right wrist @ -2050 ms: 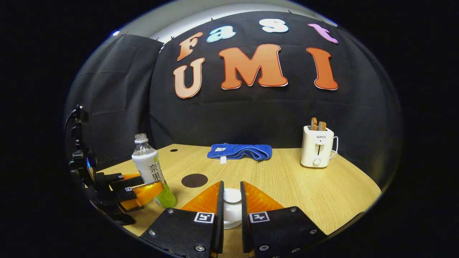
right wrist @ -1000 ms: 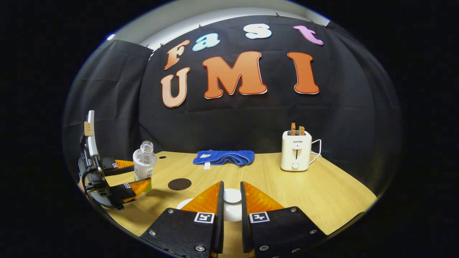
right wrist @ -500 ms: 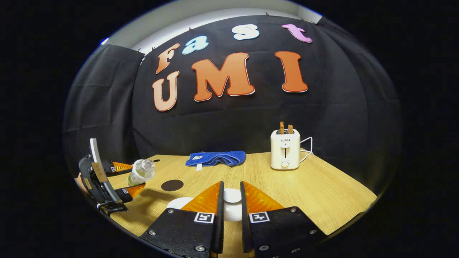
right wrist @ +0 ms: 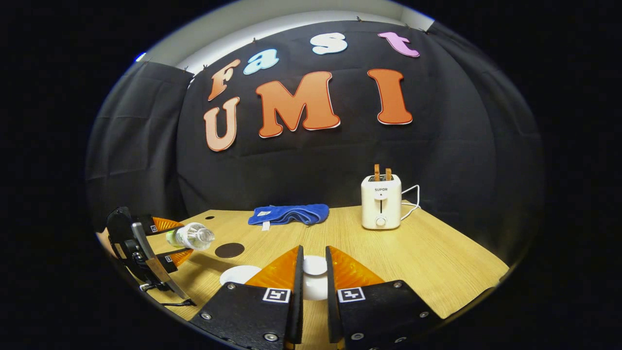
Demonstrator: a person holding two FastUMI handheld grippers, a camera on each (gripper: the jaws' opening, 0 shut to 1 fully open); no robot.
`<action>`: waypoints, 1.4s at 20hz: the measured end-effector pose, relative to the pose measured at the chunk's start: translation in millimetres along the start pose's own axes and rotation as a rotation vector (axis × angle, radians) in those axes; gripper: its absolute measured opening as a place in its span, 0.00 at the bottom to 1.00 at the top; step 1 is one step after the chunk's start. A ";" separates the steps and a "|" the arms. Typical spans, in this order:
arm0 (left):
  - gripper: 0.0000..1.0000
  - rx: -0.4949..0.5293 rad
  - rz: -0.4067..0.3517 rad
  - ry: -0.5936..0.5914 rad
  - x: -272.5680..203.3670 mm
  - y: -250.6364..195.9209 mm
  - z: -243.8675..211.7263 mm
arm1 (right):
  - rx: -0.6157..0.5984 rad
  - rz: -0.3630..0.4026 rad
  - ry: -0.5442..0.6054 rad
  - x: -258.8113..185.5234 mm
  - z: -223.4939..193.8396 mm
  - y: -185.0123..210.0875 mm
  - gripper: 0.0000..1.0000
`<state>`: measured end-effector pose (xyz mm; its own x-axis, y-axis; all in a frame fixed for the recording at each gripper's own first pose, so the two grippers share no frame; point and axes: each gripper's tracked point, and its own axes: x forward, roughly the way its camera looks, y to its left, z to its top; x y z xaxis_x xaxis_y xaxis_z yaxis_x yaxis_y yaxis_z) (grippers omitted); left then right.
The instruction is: Open the teacup lid with one hand, grasp the water bottle and pour water into the teacup with the other hand; after pouring, place the water bottle on the coaster and then close the teacup lid.
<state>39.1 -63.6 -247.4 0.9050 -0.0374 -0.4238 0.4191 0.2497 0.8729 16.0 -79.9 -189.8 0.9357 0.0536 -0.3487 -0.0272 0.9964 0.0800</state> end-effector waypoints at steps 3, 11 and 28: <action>0.66 0.075 0.010 0.005 -2.7 6.4 1.3 | -0.005 0.001 -0.005 -0.8 0.3 -1.5 0.21; 0.64 0.219 0.024 0.005 -0.3 15.5 4.8 | -0.007 0.005 -0.011 -2.6 1.6 -2.2 0.21; 0.66 0.411 0.018 0.003 -0.6 15.7 9.0 | -0.027 0.037 -0.015 -2.9 0.4 7.0 0.21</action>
<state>45.8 -68.4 -231.3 0.9123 -0.0336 -0.4081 0.3984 -0.1575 0.9036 13.3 -73.2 -187.9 0.9392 0.0897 -0.3315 -0.0713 0.9952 0.0671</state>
